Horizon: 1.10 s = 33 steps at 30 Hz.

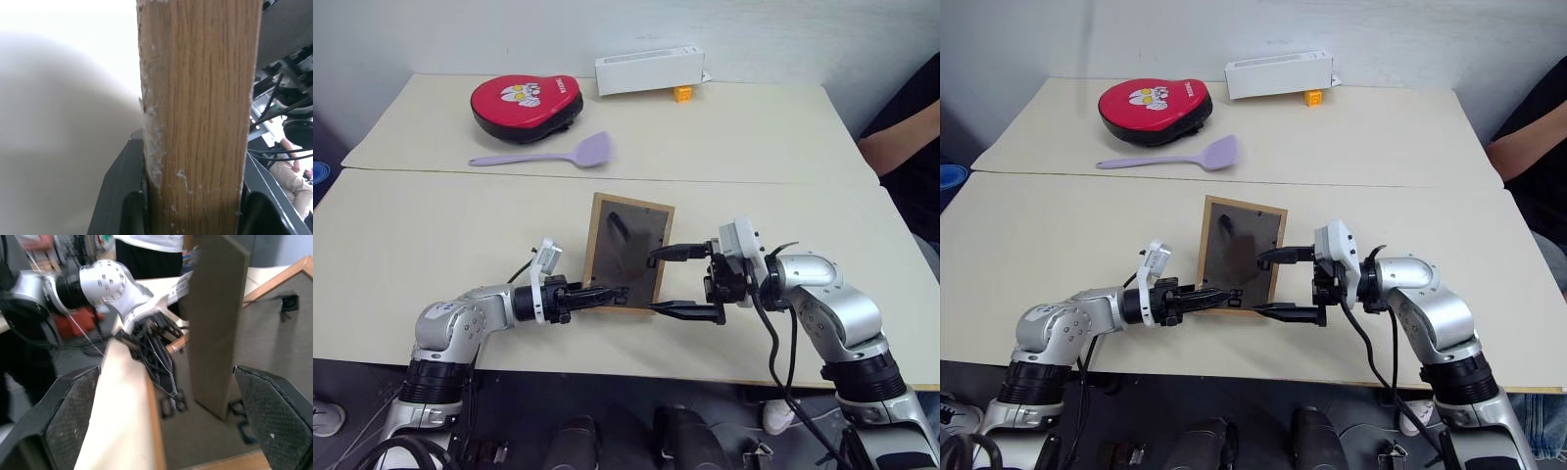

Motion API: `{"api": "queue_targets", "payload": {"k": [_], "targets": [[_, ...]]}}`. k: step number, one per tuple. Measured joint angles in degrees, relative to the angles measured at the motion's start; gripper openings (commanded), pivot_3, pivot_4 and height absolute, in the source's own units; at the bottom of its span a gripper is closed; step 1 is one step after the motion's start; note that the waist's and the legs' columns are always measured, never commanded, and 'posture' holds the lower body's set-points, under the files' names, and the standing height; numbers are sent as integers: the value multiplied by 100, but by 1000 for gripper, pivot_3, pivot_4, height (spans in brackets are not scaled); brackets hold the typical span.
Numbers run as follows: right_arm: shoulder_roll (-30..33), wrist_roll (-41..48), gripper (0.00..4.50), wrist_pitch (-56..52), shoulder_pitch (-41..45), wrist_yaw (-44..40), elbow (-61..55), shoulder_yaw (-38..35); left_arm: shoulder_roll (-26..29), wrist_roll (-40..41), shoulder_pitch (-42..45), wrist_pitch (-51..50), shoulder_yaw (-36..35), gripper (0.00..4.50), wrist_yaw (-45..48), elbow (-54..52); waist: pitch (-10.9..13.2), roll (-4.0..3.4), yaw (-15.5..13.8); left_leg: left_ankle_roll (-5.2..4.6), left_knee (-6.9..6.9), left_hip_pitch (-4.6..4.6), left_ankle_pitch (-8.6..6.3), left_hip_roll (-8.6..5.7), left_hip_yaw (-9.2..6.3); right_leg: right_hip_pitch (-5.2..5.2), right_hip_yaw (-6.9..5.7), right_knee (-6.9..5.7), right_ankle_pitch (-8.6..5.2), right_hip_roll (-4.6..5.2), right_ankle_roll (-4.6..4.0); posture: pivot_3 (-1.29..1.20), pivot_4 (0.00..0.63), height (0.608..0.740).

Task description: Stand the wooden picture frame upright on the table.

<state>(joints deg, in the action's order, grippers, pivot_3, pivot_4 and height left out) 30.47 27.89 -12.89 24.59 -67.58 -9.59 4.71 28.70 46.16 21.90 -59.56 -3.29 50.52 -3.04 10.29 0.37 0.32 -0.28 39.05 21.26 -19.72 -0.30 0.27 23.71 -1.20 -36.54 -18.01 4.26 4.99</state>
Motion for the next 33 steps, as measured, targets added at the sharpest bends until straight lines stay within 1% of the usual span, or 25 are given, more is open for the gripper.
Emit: {"api": "queue_targets", "payload": {"k": [1, 3, 4, 5, 7, 10, 11, 13, 15, 18, 21, 27, 28, 30, 32, 33], "targets": [[-37, -142, 4460, 396, 0, 43, 163, -103, -3, 189, 39, -262, -68, 1277, -38, -50, 0, 0, -6, -1, 1, 1, 0, -2, 1, 0, 1, -1, 0, 1, 0, 0, 150, 740], [-33, -466, 4460, 1313, 73, 67, 647, -323, -37, 667, 371, -1303, -335, 1277, -262, 124, 4, 6, -35, -3, 9, 3, 1, -5, -2, -2, -4, -3, 0, 3, 1, 0, 150, 740], [0, -664, 4460, 1940, 175, 66, 971, -449, -23, 960, 615, -2028, -572, 1277, -421, 353, 4, 6, -34, -5, 9, 3, 2, -7, -2, -3, -3, -11, 1, 4, 3, 0, 150, 740], [94, -887, 4460, 2712, 292, 11, 1315, -544, 95, 1193, 827, -2616, -654, 1277, -552, 523, 4, 7, -25, -6, 9, 2, 2, -8, -1, -3, -2, -27, 2, 3, 3, 0, 150, 740], [310, -1207, 4460, 3816, 448, -143, 1797, -627, 192, 1523, 945, -3106, -740, 1277, -780, 663, 3, 6, 0, -6, 0, -6, 1, -9, 3, -4, 0, -26, 1, 4, 4, 0, 150, 740], [400, -1704, 4460, 5206, 620, -263, 2438, -493, 253, 2029, 976, -3261, -559, 1277, -1082, 1018, 4, 7, 50, -3, 3, -5, 1, -4, 4, -2, 0, -24, 1, 2, 4, 0, 150, 740], [399, -1969, 4460, 5829, 704, -230, 2750, -397, 358, 2278, 1039, -3300, -402, 1277, -1232, 1207, 5, 8, 80, 1, 5, -5, 3, -3, 3, -2, -1, -27, 1, 2, 4, 0, 150, 740], [342, -2412, 4460, 6571, 844, -55, 3161, -238, 441, 2617, 1194, -3311, -266, 1277, -1484, 1528, 5, 8, 124, 6, 6, -9, 7, -3, 2, -3, -1, -32, 1, 2, 4, 0, 150, 740], [196, -2753, 4460, 7076, 989, 196, 3432, -87, 453, 2924, 1384, -3303, -178, 1277, -1720, 1791, 5, 8, 145, 11, 7, -11, 10, -2, 1, -2, 0, -35, 1, 1, 4, 0, 150, 740], [-141, -3531, 4460, 7685, 1306, 905, 3913, 6, 456, 3497, 1591, -3295, -37, 1277, -2098, 2066, 4, 7, 153, 15, 6, -9, 12, -1, 2, 2, 0, -39, 1, -1, 4, 0, 150, 740], [-335, -4072, 3869, 7990, 1514, 1603, 4195, 54, 470, 4022, 1608, -3287, 107, 1277, -2495, 2217, 4, 7, 149, 15, 7, -8, 12, -1, -1, 2, -1, -36, 1, 0, 4, 0, 150, 740], [-325, -4942, 1885, 8409, 1603, 2698, 4384, 126, 588, 5047, 1604, -3292, 290, 1277, -3243, 2448, 4, 7, 133, 14, 14, -8, 12, -4, -3, 0, -1, -40, 1, 1, 4, 0, 150, 740], [-269, -5098, 1777, 8481, 1638, 2868, 4382, 150, 632, 5355, 1592, -3248, 390, 1277, -3431, 2506, 4, 7, 138, 14, 13, -8, 12, -4, -3, 1, 0, -41, 1, 0, 4, 0, 150, 740], [-195, -5295, 1717, 8532, 1685, 3147, 4391, 157, 668, 5826, 1541, -3053, 496, 1277, -3783, 2499, 4, 7, 143, 15, 13, -8, 13, -3, -3, 0, 0, -40, 1, 0, 4, 0, 150, 740], [-143, -5454, 1685, 8551, 1713, 3379, 4411, 149, 656, 6153, 1423, -2784, 486, 1984, -4133, 2340, 4, 7, 144, 15, 13, -9, 13, -3, -3, 0, 1, -39, 1, 1, 4, 0, 150, 740], [-106, -5507, 1656, 8560, 1714, 3489, 4434, 141, 609, 6274, 1377, -2646, 466, 2153, -4290, 2273, 4, 7, 143, 15, 13, -9, 13, -3, -3, 0, 1, -39, 1, 1, 4, 0, 150, 740]]}}
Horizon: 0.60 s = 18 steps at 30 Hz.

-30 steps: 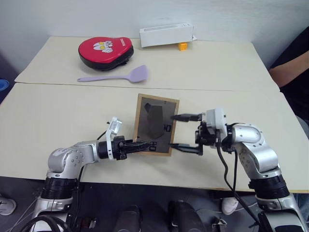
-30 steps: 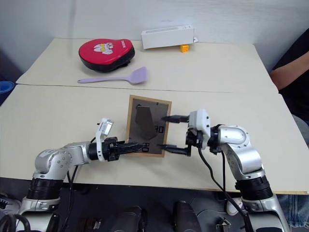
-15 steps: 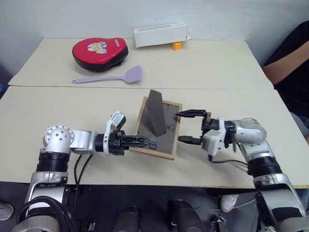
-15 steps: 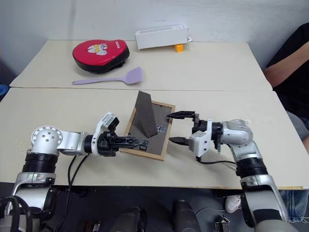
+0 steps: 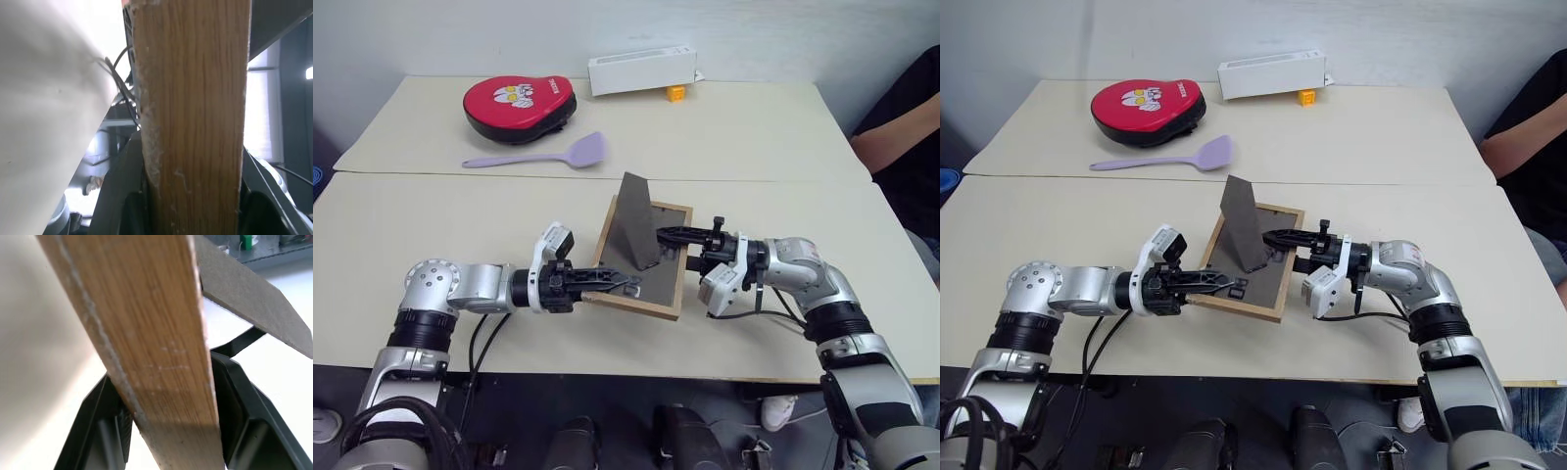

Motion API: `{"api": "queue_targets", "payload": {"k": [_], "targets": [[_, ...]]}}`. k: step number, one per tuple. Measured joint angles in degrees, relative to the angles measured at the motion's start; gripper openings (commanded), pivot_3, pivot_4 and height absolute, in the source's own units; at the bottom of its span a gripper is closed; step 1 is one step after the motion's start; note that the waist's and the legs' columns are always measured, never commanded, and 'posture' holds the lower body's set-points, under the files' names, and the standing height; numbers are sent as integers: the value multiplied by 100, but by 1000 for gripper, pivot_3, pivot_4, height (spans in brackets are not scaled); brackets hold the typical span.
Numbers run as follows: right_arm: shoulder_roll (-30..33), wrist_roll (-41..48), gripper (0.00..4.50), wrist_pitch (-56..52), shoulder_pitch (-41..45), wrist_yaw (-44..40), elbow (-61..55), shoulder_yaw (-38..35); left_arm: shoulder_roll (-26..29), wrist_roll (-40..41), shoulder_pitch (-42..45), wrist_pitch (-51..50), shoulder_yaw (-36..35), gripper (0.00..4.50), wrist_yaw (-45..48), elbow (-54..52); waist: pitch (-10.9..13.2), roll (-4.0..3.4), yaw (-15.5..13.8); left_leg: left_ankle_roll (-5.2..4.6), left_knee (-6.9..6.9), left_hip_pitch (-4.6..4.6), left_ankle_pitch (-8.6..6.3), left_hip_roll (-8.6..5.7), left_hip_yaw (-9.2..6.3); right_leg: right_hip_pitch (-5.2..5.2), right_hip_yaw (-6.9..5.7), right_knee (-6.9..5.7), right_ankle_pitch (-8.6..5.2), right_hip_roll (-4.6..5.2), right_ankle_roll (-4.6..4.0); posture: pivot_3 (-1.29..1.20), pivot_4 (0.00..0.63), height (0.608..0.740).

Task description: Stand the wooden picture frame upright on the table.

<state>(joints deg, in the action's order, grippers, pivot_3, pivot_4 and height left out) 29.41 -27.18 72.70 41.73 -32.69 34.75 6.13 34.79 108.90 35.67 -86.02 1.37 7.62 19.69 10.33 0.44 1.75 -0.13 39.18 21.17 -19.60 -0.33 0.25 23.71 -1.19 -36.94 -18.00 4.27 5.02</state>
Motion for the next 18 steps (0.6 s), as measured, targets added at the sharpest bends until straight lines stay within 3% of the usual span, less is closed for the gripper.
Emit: {"api": "queue_targets", "payload": {"k": [2, 6, 13, 16, 18], "targets": [[4, -197, 1324, 18, -6, 318, 156, 32, -43, 201, 47, 360, -159, 2663, -338, -103, 1, 1, -5, 2, 3, 1, 2, -1, 2, 1, -2, 3, 0, -1, 0, 0, 150, 740], [-1, -335, 1282, 26, -7, 809, 176, 96, 126, 243, 248, 241, -347, 3800, -332, -92, 0, 1, 8, 3, 0, 0, 2, -1, 2, 0, -1, -2, 0, -6, 0, 0, 150, 740], [142, -421, 1282, 60, -12, 1165, 167, 325, 1262, 96, -80, 248, -619, 3816, -207, -190, 0, 1, 92, 9, -10, -1, 6, 3, -1, 4, 3, -1, -2, -11, -3, 0, 150, 740], [323, -65, 1282, -14, -131, 1135, 137, 471, 1563, -983, -586, 829, -1093, 3816, 470, -656, 1, 0, 114, 9, -13, 1, 6, 2, -2, 3, 1, 5, -2, -11, -5, 0, 150, 740], [414, 1042, 1282, -572, -457, 675, -199, 679, 1661, -2354, -1139, 2048, -1219, 3980, 1610, -1437, 2, -2, 92, 9, -16, 2, 6, 2, -4, -5, -6, 16, -3, -9, -5, 0, 150, 740]]}}
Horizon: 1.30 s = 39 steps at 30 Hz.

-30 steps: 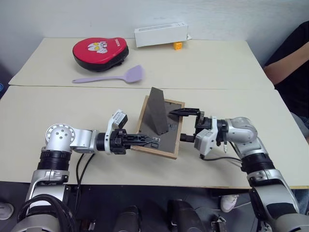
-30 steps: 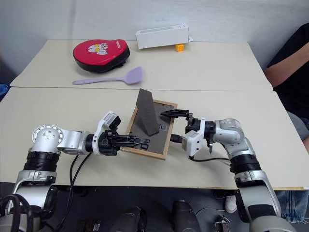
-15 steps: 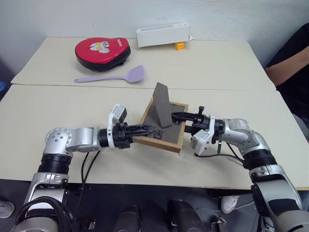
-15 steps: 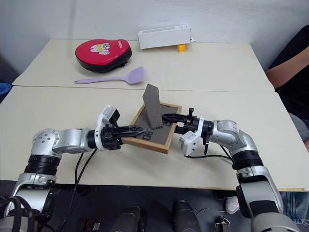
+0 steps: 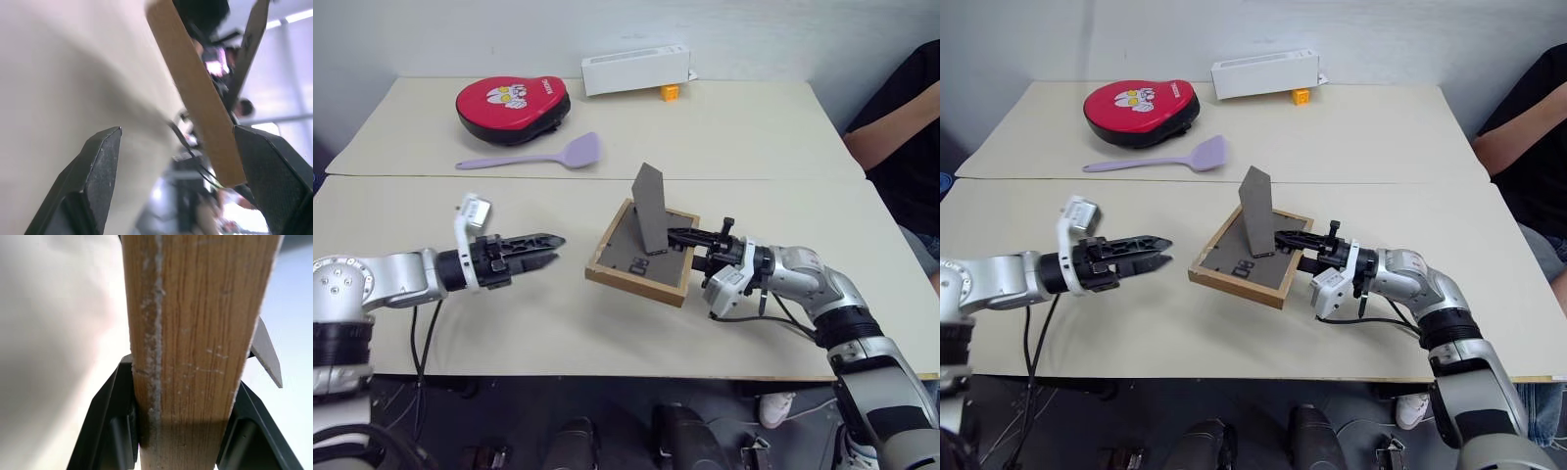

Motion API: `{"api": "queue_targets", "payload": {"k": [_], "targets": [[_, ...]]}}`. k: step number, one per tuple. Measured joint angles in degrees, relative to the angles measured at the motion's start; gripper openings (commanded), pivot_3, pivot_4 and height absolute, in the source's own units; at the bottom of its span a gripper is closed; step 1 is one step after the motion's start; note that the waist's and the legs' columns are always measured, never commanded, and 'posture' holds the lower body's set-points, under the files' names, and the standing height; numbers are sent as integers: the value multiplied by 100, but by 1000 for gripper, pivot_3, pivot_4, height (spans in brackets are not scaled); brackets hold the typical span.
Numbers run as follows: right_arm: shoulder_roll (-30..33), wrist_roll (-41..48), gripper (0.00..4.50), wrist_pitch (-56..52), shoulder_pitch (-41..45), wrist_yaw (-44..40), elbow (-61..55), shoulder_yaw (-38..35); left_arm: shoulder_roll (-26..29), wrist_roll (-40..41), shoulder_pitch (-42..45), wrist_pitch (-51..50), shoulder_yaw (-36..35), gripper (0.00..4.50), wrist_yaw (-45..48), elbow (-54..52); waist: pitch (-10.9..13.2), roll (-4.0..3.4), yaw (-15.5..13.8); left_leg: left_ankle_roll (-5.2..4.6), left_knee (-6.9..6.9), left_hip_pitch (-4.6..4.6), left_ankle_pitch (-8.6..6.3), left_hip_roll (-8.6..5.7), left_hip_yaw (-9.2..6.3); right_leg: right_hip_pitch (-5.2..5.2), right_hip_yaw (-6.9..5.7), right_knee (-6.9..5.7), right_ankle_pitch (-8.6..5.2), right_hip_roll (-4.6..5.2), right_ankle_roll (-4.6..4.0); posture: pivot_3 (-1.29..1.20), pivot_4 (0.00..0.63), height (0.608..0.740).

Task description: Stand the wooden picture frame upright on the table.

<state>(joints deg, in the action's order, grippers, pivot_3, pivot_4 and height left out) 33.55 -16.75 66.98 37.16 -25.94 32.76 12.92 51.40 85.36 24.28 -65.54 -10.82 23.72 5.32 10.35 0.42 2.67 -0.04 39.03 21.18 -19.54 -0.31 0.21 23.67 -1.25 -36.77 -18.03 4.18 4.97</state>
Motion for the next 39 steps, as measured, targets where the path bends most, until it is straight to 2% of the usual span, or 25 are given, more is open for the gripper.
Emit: {"api": "queue_targets", "payload": {"k": [2, 3, 5, 8, 10, 15, 20, 28, 30, 34, 38, 39], "targets": [[8, 1652, 1282, -1326, -500, -745, -685, 63, 13, -1282, -439, 1323, 39, 4401, 1076, -575, 1, -1, -47, 0, 3, 3, 0, 1, -1, -1, 0, 6, 0, 1, 0, 0, 150, 740], [22, 2817, 1282, -2455, -794, -1195, -1220, 13, 10, -1986, -678, 2148, 72, 4500, 1677, -850, 1, -1, -90, -1, 5, 2, 0, 2, -1, -4, 1, 20, 0, 3, 0, 0, 150, 740], [194, 4466, 1281, -4326, -1079, -1712, -1978, -196, -174, -2810, -872, 3200, 75, 4500, 2386, -1093, 4, -9, -138, -6, 8, 2, 0, 1, -4, -8, -2, 29, 1, 13, -1, 0, 150, 740], [449, 5918, 1281, -6438, -1154, -1901, -2586, -705, -567, -3547, -939, 4146, 101, 4500, 2873, -1275, 6, -12, -208, -19, 7, -1, -6, 1, -6, -10, -3, 29, 1, 21, -1, 0, 150, 740], [465, 6344, 1281, -7388, -1144, -1817, -2650, -1008, -645, -3989, -1000, 4588, 233, 4500, 3136, -1396, 6, -12, -240, -25, -2, -1, -11, 1, -3, -8, -2, 34, 1, 22, -1, 0, 150, 740], [202, 6368, 1281, -8637, -973, -1618, -1809, -1337, -881, -4264, -1213, 4717, 411, 4500, 3433, -1607, 5, -13, -233, -32, -7, 6, -14, 1, 7, 2, 4, 35, 1, 22, -1, 0, 150, 740], [-208, 5796, 1281, -8093, -662, -2152, -1019, -1411, -1138, -4723, -1202, 5106, 442, 4500, 3529, -1532, 4, -15, -186, -33, -1, -3, -13, 0, 15, -1, 9, 23, 2, 19, 1, 0, 150, 740], [-455, 5335, 1281, -7804, -592, -2577, -543, -1602, -1158, -4872, -1156, 5178, 410, 4500, 3767, -1349, -5, -12, -113, -33, -1, -16, -13, 0, 13, -14, 8, 22, 2, 20, 1, 0, 150, 740], [-480, 5239, 2002, -7794, -601, -2593, -538, -1661, -1150, -4883, -1157, 5176, 394, 4500, 3787, -1347, -5, -12, -112, -33, -1, -17, -13, 0, 12, -16, 8, 22, 2, 21, 1, 0, 150, 740], [-498, 4751, 3160, -7640, -905, -2610, -347, -1670, -1143, -4976, -1168, 5183, 273, 4500, 3799, -1316, -5, -12, -130, -33, -7, 5, -14, 0, 7, 1, 4, 19, 2, 22, 1, 0, 150, 740], [-477, 4691, 4460, -7522, -957, -2783, -456, -1819, -1145, -5008, -1159, 5194, 255, 4500, 3811, -1285, -4, -14, -99, -33, -8, 5, -15, -1, 12, 2, 5, 16, 3, 20, 2, 0, 150, 740], [-424, 4689, 4460, -7463, -1028, -2911, -621, -1826, -1145, -5025, -1162, 5209, 249, 4500, 3821, -1259, -3, -15, -100, -33, -10, 4, -15, 0, 11, 2, 5, 16, 2, 19, 2, 0, 150, 740]]}}
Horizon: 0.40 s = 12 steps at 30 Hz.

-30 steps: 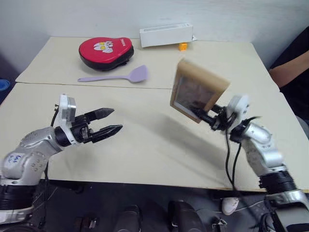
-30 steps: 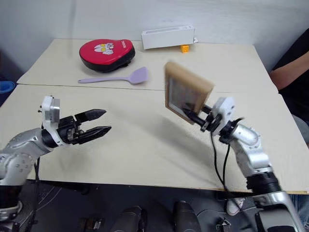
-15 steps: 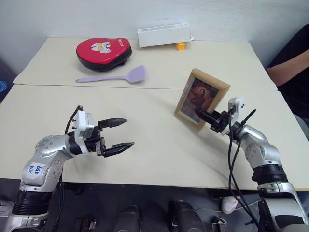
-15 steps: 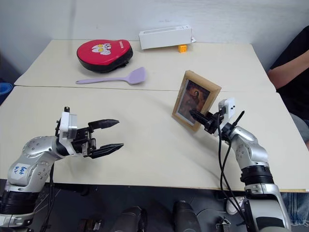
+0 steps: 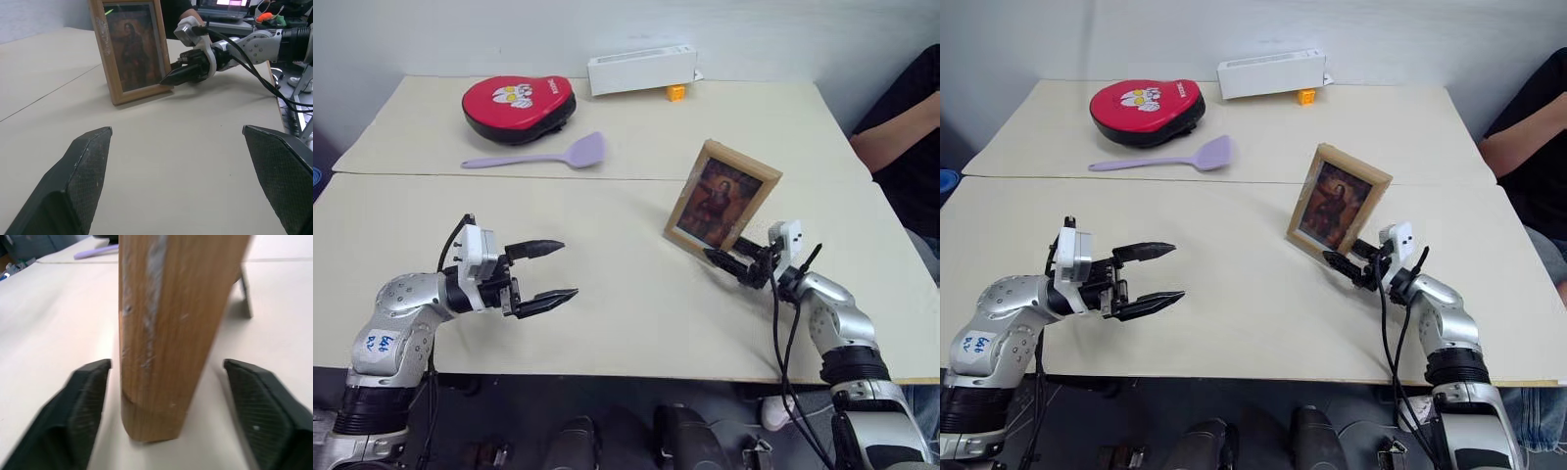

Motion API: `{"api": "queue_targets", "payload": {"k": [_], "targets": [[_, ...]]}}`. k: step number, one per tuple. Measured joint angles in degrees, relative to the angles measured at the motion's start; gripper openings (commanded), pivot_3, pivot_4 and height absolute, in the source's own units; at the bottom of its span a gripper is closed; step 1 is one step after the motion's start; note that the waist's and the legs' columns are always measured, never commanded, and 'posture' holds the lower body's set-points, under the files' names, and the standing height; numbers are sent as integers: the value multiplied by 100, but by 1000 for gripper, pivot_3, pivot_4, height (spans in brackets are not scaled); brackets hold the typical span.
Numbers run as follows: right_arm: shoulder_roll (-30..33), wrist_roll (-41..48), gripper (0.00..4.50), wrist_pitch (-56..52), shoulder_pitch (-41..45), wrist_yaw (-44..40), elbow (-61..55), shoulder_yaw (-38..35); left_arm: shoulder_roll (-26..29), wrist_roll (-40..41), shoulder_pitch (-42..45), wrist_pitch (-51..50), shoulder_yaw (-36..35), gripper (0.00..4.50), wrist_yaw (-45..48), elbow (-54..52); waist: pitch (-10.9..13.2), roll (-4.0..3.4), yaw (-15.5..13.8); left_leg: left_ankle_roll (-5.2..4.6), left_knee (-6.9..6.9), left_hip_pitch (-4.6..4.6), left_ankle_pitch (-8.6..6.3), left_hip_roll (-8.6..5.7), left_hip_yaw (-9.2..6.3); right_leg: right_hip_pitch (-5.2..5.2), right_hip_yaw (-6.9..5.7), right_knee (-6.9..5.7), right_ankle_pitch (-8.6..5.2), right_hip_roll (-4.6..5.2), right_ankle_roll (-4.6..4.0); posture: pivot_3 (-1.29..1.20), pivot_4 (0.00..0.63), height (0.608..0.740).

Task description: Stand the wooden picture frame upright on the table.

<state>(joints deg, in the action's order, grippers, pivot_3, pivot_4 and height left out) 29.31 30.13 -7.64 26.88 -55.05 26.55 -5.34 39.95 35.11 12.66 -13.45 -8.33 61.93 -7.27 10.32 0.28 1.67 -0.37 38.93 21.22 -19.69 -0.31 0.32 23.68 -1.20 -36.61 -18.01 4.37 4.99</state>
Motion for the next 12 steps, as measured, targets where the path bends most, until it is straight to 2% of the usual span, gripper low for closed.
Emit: {"api": "queue_targets", "payload": {"k": [7, 12], "targets": [[688, -217, 4460, 575, -894, -773, -915, -223, 165, -670, -516, 693, -179, 4500, 12, 340, 0, 0, -25, -3, -2, -3, -2, 0, 1, -2, 2, 20, 0, 1, 0, 0, 150, 740], [1331, -828, 4460, 2784, -1575, -1657, -1085, -405, 329, -1219, -1030, 1458, -504, 4500, -76, 850, 0, 0, -24, -4, -15, -13, -4, 0, 3, -7, 2, 28, 0, 0, 0, 0, 150, 740]]}}
